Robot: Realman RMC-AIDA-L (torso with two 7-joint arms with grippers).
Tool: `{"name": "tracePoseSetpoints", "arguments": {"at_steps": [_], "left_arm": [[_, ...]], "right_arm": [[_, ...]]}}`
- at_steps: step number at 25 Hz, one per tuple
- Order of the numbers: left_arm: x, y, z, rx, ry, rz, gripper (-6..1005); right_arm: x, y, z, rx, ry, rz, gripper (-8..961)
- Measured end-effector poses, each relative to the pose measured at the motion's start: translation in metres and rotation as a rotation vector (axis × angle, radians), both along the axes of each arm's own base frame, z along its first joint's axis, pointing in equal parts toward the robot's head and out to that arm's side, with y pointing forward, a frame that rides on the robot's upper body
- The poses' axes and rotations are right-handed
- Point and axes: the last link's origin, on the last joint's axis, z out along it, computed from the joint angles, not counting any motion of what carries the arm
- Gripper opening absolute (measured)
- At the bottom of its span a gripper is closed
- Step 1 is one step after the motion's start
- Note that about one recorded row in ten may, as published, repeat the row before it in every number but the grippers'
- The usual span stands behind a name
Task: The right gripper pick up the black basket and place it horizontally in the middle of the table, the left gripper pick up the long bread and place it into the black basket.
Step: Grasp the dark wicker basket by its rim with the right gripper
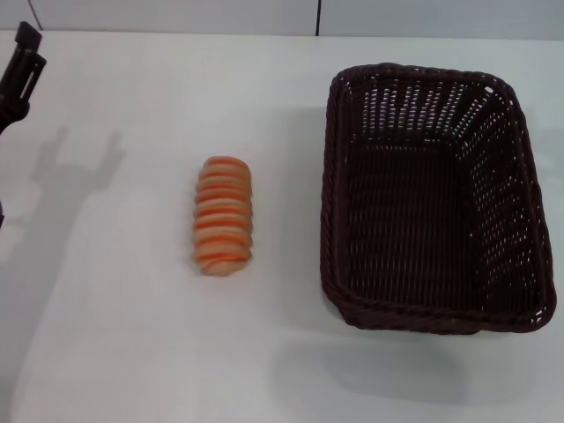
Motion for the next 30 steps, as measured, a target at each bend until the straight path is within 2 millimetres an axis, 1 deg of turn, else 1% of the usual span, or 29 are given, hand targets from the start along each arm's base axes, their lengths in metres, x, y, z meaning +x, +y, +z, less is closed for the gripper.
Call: {"name": "tracePoseSetpoints", "arguments": {"at_steps": [3,4,5,7,10,13,14,15,19,30], "left_arm": [[-0.003,-0.001,0.002,0.010,0.000,0.009,847],[-0.004,-0.001,0.003,0.015,0.004,0.016,847],[-0.004,-0.001,0.003,0.015,0.004,0.016,847],[-0.006,-0.001,0.004,0.019,0.011,0.021,847],[-0.007,0.000,0.006,0.020,0.020,0.023,847],[-0.010,0.000,0.009,0.028,0.025,0.028,846],[-0.011,0.000,0.011,0.030,0.029,0.027,846],[-0.011,0.000,0.011,0.030,0.029,0.027,846],[-0.013,0.002,0.012,0.024,0.036,0.025,846],[-0.011,-0.001,0.014,0.042,0.032,0.007,846]], "right_arm": [[-0.006,-0.003,-0.005,-0.067,0.028,-0.043,574],[-0.008,-0.004,-0.010,-0.116,0.065,-0.074,574],[-0.008,-0.004,-0.010,-0.116,0.065,-0.074,574],[-0.008,-0.005,-0.017,-0.158,0.114,-0.101,574],[-0.003,-0.007,-0.025,-0.202,0.168,-0.153,575],[0.002,-0.008,-0.034,-0.244,0.187,-0.214,575],[0.006,-0.010,-0.040,-0.274,0.194,-0.252,575],[0.006,-0.010,-0.040,-0.274,0.194,-0.252,575],[0.009,-0.014,-0.055,-0.319,0.207,-0.292,573],[0.016,-0.019,-0.061,-0.340,0.204,-0.334,569]]}}
